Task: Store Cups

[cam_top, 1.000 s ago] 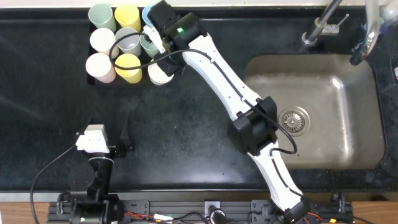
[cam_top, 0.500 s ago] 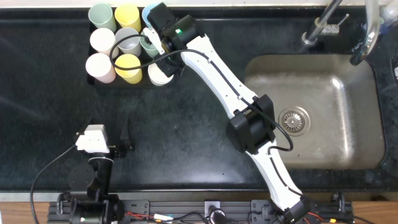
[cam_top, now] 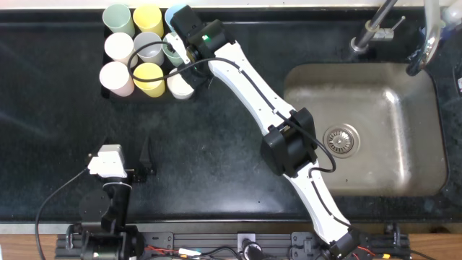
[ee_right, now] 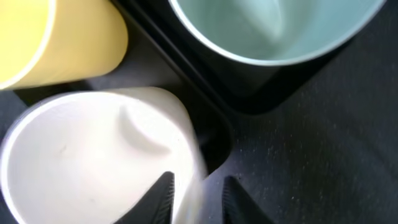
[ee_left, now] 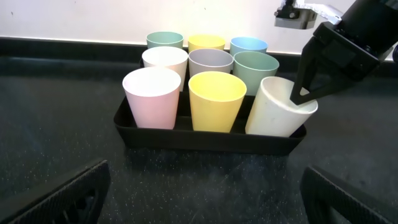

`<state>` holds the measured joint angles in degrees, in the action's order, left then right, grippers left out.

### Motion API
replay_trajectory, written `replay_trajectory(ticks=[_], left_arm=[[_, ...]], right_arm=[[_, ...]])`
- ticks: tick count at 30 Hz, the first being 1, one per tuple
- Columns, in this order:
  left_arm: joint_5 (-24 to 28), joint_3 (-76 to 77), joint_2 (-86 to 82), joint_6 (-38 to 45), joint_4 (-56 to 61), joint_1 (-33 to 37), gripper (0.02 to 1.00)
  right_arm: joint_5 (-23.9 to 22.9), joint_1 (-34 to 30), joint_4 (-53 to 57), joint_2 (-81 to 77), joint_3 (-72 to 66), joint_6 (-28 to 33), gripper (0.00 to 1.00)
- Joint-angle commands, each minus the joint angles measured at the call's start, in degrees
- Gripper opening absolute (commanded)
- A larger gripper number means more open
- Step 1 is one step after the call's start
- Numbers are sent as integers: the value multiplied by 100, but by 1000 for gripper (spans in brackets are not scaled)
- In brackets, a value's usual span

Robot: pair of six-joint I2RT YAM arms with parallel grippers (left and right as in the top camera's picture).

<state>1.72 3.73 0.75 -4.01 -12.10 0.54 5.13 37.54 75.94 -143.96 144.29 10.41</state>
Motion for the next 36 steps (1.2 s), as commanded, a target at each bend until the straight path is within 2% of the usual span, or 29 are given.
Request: replay_trajectory(ticks=[1, 2, 3, 14, 18, 26, 29, 33, 35, 36], left_arm=[[76, 7, -59, 120, -46, 37, 1000], [76, 7, -59, 122, -48, 37, 1000], [76, 7, -59, 120, -48, 37, 1000], [76, 7, -59, 120, -48, 37, 998], [76, 7, -59, 120, -48, 37, 1000], [76, 7, -59, 120, -48, 37, 1000], [76, 7, -59, 120, -48, 37, 1000], [76, 7, -59, 120, -48, 37, 1000], [76, 7, -59, 120, -48, 37, 1000], [76, 7, -59, 120, -48, 37, 1000]], right_arm=[[15, 15, -20, -37, 136, 11, 621], [15, 15, -20, -37, 136, 11, 783], [15, 15, -20, -37, 136, 11, 998], [-57, -24, 116, 354, 223, -63, 998], [-367, -120, 304, 966, 223, -466, 998], [-433, -214, 669, 2428, 223, -485, 998], [-979, -264, 990, 2999, 223, -494, 996], [-1709, -535, 2087, 3626, 68, -782, 998], [-2424, -704, 1923, 4096, -553, -1084, 998], [-2505, -839, 1827, 4341, -918, -1333, 998]])
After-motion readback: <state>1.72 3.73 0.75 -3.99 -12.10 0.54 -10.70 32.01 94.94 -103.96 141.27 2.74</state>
